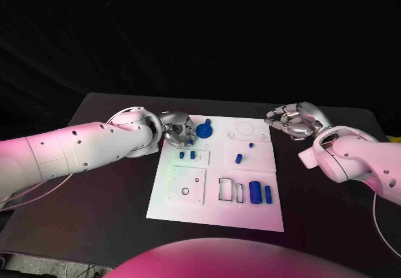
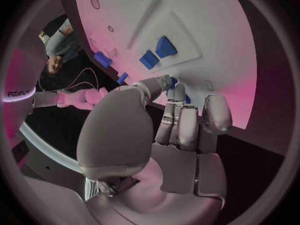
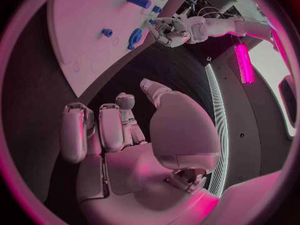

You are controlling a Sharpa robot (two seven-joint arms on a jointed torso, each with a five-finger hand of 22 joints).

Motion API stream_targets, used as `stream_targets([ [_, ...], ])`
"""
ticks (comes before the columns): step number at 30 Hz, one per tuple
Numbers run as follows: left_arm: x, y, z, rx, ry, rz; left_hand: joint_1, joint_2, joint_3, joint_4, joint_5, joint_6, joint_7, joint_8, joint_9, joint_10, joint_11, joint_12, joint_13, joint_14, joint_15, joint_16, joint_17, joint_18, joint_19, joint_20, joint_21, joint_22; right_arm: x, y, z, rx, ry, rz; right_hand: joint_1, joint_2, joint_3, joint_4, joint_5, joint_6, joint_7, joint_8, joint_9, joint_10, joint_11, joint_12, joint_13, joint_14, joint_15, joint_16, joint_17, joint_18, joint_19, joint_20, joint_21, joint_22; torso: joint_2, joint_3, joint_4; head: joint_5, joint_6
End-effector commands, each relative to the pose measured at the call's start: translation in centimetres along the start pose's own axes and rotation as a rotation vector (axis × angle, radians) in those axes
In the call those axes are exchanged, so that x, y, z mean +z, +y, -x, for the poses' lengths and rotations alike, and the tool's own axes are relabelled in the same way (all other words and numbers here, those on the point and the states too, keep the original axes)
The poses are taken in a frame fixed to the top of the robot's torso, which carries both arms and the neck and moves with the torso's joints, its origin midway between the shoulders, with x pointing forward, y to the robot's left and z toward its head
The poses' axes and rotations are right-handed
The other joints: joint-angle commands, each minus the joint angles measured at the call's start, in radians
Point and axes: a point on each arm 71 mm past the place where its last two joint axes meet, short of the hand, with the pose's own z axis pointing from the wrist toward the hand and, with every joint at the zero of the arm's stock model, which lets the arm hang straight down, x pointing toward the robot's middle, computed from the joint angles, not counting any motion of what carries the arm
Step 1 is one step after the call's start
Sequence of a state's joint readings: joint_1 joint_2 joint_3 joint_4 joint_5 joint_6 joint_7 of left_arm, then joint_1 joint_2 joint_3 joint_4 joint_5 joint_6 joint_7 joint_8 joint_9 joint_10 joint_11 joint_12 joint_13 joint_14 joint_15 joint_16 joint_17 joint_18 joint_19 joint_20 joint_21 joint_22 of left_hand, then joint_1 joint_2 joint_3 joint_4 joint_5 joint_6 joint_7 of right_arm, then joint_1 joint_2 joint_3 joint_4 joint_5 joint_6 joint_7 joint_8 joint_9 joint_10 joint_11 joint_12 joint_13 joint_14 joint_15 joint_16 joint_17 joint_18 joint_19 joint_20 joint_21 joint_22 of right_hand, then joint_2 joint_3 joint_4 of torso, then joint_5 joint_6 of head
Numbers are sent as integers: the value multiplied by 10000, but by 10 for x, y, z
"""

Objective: Assemble the parts on the task board

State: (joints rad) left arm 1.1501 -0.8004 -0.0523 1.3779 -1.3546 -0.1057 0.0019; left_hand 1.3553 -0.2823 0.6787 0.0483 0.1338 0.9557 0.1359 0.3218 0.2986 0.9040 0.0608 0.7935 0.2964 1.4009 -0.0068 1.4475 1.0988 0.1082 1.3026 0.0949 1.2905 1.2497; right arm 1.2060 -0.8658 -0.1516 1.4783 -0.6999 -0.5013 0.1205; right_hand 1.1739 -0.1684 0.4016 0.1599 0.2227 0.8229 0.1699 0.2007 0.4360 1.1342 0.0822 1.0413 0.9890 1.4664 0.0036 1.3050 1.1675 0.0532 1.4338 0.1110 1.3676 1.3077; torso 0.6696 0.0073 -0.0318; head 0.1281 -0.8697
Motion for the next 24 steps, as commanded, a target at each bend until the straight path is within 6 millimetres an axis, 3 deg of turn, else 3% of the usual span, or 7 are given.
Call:
stream_targets([
  [1, 0, -2, -1, -98, 57, -192, -62, -43, -42, 38, -8, -95, -17, -59, -14, -94, 24, 50, 18, -7, 47, 36, 5, -132, -53, 25, -73, -17, 0, 0, -2, -77, 142, 60, 46, 73, -18, 48, 63, -70, -8, 48, -12, -96, -2, -5, -13, 100, -2, -38, -7, 60, -73, -17, -66, 951, 3, -4, 2, -13, 2],
  [24, -3, 1, 0, -129, -2, -148, -49, -6, -72, 36, 6, 18, -38, -16, 7, -107, 19, 127, 56, 16, 50, 61, 83, -132, -49, 36, -77, -10, 0, 0, -1, -84, 122, 48, 46, 73, -18, 48, 63, -70, -8, 48, -12, -96, -2, -5, -13, 100, -2, -38, -7, 60, -73, -17, -66, 951, 1, -3, 1, 16, -12],
])
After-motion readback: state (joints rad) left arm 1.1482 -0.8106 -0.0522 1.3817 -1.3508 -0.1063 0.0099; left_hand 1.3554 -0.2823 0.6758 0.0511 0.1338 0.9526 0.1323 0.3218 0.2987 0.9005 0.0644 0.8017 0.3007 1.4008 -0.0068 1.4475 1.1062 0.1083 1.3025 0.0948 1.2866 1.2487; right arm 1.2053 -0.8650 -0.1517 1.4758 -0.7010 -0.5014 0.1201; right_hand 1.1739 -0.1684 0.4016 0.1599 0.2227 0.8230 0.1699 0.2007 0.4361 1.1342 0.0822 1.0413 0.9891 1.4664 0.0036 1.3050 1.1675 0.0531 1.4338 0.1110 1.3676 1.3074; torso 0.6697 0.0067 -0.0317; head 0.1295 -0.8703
